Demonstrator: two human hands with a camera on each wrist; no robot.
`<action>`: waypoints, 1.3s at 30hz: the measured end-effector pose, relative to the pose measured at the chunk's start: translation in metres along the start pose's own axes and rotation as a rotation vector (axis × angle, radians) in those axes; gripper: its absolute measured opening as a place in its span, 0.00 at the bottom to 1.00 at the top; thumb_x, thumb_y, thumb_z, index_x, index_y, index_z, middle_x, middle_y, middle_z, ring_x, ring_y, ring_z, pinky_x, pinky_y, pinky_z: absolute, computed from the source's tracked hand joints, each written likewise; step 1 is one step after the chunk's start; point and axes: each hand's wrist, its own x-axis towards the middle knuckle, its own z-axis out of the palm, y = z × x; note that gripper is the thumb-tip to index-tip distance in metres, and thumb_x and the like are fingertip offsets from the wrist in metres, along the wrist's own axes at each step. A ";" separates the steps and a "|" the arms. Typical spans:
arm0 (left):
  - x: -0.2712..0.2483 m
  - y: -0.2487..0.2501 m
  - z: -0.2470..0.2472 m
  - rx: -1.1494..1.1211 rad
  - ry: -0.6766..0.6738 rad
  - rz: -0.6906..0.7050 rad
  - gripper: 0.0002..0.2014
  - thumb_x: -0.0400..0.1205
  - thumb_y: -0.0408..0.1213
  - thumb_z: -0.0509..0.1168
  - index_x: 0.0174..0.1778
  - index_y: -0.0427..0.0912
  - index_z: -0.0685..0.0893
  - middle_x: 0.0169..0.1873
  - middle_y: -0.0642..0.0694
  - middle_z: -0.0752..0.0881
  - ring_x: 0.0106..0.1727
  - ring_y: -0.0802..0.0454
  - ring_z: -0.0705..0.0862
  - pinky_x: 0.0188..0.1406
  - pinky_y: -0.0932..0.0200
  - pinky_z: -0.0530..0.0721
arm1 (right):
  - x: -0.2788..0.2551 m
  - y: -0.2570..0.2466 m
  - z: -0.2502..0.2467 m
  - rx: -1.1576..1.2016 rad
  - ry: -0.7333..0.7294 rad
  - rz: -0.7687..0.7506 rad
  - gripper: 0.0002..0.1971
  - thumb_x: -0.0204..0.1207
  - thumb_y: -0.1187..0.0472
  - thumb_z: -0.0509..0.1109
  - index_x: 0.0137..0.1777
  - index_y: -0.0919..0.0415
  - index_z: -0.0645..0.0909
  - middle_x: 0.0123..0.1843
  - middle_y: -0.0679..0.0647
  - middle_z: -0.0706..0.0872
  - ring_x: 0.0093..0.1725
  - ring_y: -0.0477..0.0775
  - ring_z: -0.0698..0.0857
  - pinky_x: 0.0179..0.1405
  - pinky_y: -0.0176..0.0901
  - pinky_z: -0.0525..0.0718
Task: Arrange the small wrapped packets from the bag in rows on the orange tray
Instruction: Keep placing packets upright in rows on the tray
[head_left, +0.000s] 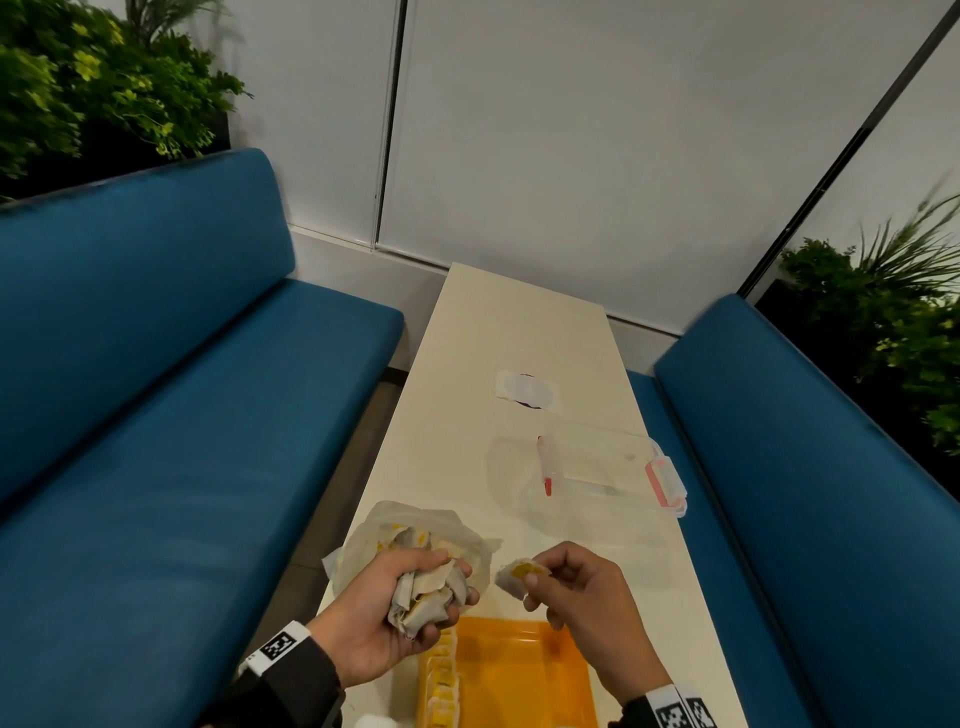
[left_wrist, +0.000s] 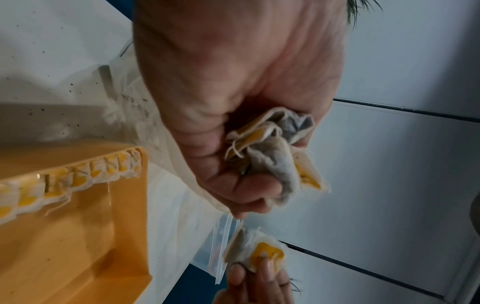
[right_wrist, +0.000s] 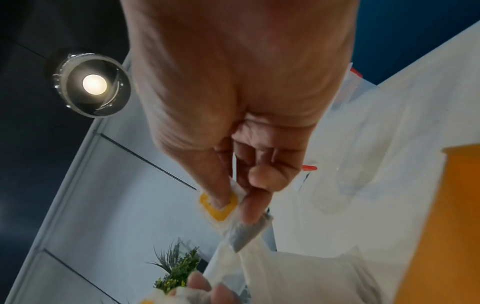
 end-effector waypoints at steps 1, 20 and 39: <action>-0.001 0.000 0.000 0.000 -0.009 0.003 0.14 0.82 0.41 0.68 0.50 0.33 0.92 0.53 0.30 0.86 0.34 0.45 0.86 0.19 0.60 0.83 | -0.002 0.004 -0.001 -0.001 -0.007 0.013 0.01 0.78 0.69 0.74 0.46 0.66 0.86 0.34 0.62 0.91 0.31 0.50 0.84 0.30 0.43 0.79; -0.015 -0.042 -0.029 0.334 -0.047 -0.176 0.13 0.82 0.38 0.66 0.57 0.33 0.88 0.56 0.29 0.87 0.38 0.46 0.85 0.25 0.60 0.79 | -0.038 0.083 0.022 -0.118 -0.318 0.325 0.05 0.77 0.68 0.74 0.47 0.66 0.80 0.33 0.64 0.90 0.29 0.53 0.88 0.24 0.39 0.81; -0.005 -0.064 -0.048 0.293 0.100 -0.164 0.13 0.81 0.39 0.65 0.53 0.35 0.90 0.61 0.34 0.89 0.37 0.48 0.86 0.26 0.61 0.78 | -0.048 0.111 0.070 -0.342 -0.508 0.450 0.07 0.70 0.65 0.78 0.41 0.57 0.81 0.27 0.51 0.87 0.29 0.47 0.88 0.25 0.33 0.79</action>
